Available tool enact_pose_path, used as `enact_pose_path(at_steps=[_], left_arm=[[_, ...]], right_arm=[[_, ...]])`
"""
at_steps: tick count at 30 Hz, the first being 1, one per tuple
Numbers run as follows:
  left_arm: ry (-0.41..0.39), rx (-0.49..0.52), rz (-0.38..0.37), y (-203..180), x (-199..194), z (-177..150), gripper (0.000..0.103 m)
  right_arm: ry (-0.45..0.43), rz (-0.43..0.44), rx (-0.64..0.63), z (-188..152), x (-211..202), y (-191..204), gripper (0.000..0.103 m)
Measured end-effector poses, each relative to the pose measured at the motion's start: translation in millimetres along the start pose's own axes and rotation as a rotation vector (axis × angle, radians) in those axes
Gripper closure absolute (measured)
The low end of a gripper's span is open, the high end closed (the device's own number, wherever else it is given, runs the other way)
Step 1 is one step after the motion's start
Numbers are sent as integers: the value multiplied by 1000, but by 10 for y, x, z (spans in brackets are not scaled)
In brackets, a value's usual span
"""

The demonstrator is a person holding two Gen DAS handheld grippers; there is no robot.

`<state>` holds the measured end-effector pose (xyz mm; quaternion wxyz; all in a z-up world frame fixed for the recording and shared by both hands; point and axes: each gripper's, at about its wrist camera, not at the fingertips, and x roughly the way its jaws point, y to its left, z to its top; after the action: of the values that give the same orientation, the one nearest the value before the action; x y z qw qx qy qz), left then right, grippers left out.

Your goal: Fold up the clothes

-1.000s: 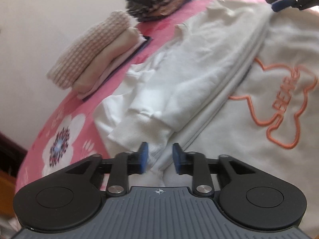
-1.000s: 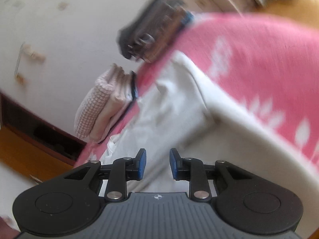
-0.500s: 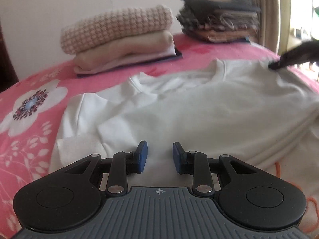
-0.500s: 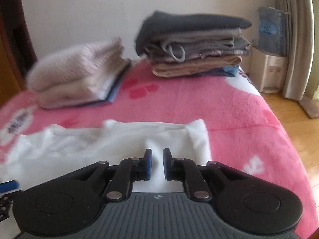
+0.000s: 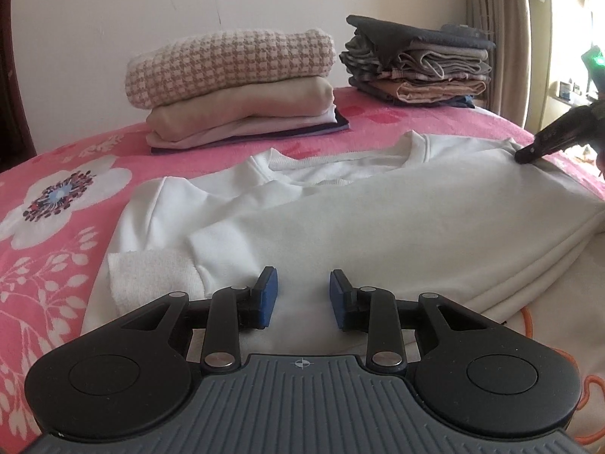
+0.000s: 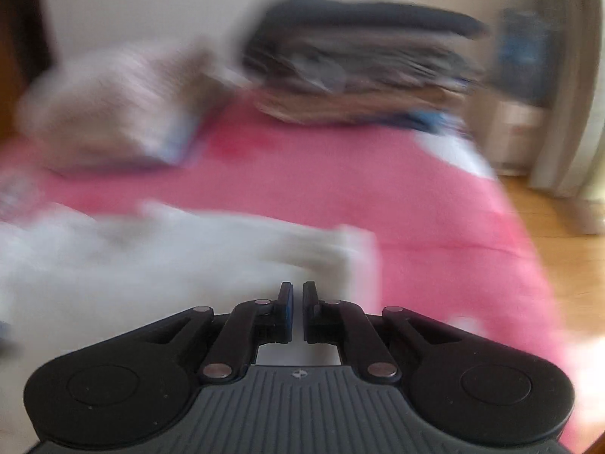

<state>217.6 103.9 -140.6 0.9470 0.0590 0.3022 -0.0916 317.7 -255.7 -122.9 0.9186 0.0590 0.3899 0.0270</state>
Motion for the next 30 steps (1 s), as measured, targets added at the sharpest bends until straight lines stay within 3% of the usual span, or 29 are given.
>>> enact_pose_path(at_steps=[3,5,7,9,12,15,17,20,23,30], left_arm=[[-5,-20,-18,44,-5,-12,72],[-9,-30,-26,59,-4,-21,72],[-13,-33,-28,59,-3,-28,72],[-16,-27,-23,42,-5,-31,72],[-17,-24,-24,37,-16,-28,71],[-17,-28,-20,38,-50,-25,67],[-14,-31,-18,40,-83,-32,65],[-3,-58,-28,99,-130,-25,62],[-4,-90,-22,199,-211,-6,62],[-21,-85,41,330,-161,3,60]], right_arm=[[-26,-17,126,4,-185,-241,99],[-27,69,118,-47,-454,-197,99],[-1,172,34,-162,-652,-67,99],[47,196,-123,-377,-756,96,99],[82,77,-318,-735,-730,150,101],[23,40,-289,-725,-923,164,99],[-11,65,-297,-736,-1040,218,98],[64,36,-340,-911,-935,222,98],[69,24,-272,-885,-928,118,96],[3,12,-240,-679,-983,310,94]])
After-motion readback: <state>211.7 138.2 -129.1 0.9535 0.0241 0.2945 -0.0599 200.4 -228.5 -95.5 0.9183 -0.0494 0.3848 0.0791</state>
